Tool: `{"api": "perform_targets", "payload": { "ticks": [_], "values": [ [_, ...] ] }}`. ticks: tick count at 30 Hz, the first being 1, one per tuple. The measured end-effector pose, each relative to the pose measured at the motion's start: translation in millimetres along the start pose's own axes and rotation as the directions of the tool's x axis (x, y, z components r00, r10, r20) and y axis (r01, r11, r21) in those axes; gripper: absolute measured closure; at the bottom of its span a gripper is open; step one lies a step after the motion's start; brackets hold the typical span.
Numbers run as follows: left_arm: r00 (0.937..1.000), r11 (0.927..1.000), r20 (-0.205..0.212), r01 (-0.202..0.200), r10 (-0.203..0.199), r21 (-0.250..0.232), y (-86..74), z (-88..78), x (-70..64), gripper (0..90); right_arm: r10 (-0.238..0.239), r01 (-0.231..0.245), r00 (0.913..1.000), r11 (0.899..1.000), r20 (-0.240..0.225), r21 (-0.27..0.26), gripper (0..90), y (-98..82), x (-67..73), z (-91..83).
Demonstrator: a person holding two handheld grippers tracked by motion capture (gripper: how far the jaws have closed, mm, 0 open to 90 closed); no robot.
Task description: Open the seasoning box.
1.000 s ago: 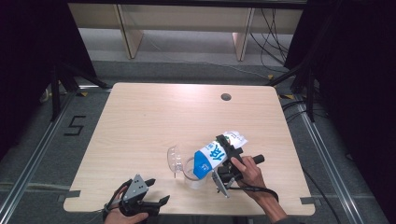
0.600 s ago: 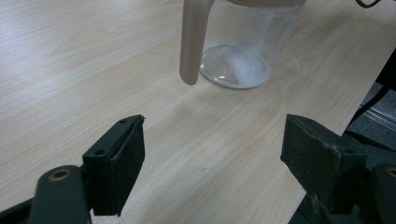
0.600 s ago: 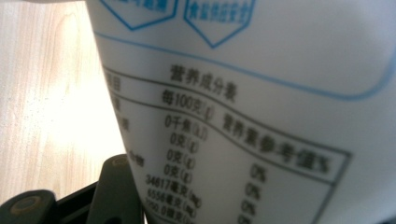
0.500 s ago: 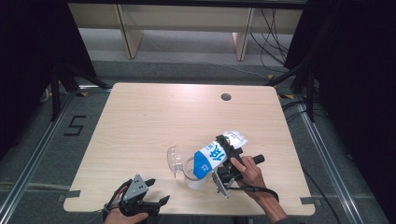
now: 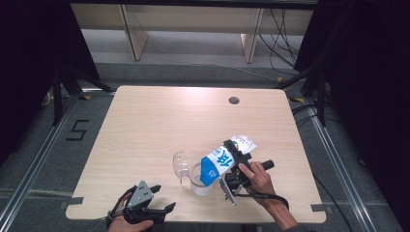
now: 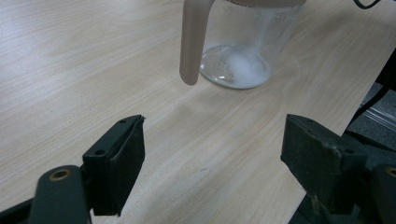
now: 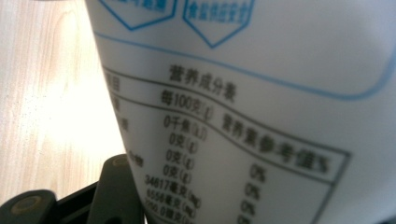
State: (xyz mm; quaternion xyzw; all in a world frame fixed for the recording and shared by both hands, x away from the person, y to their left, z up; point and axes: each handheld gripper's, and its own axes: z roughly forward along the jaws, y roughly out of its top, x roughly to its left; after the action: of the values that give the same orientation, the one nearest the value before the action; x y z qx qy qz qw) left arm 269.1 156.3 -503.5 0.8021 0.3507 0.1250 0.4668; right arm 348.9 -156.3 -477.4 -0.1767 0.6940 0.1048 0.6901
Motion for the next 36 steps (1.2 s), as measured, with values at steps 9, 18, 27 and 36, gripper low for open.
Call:
{"api": "perform_targets", "payload": {
  "ticks": [9, 18, 27, 36],
  "values": [
    [0.9999, 0.9999, -0.001, 0.014, -0.014, -0.007, -0.2, 0.4, -0.9, 21.2, 0.114, -0.114, 0.9935, 0.993, -0.002, -0.002, 48.5, 0.2, 8.1, 0.6],
    [0.9999, 0.9999, -0.002, 0.012, -0.012, -0.006, -0.2, 0.3, -0.8, 21.2, 0.021, -0.021, 0.9998, 1.0, 0.001, 0.01, 48.7, -0.3, 3.0, -0.5],
    [0.9999, 0.9999, -0.002, 0.013, -0.013, -0.007, -0.1, 0.3, -0.7, 21.2, 0.055, -0.055, 0.9985, 0.998, -0.002, 0.022, 49.0, 0.1, 5.9, -1.5],
    [0.9999, 0.9999, 0.0, 0.013, -0.013, -0.007, -0.2, 0.3, -0.6, 21.2, 0.072, -0.072, 0.9974, 0.997, 0.007, -0.007, 49.2, 0.7, 6.2, 0.7]
  ]
}}
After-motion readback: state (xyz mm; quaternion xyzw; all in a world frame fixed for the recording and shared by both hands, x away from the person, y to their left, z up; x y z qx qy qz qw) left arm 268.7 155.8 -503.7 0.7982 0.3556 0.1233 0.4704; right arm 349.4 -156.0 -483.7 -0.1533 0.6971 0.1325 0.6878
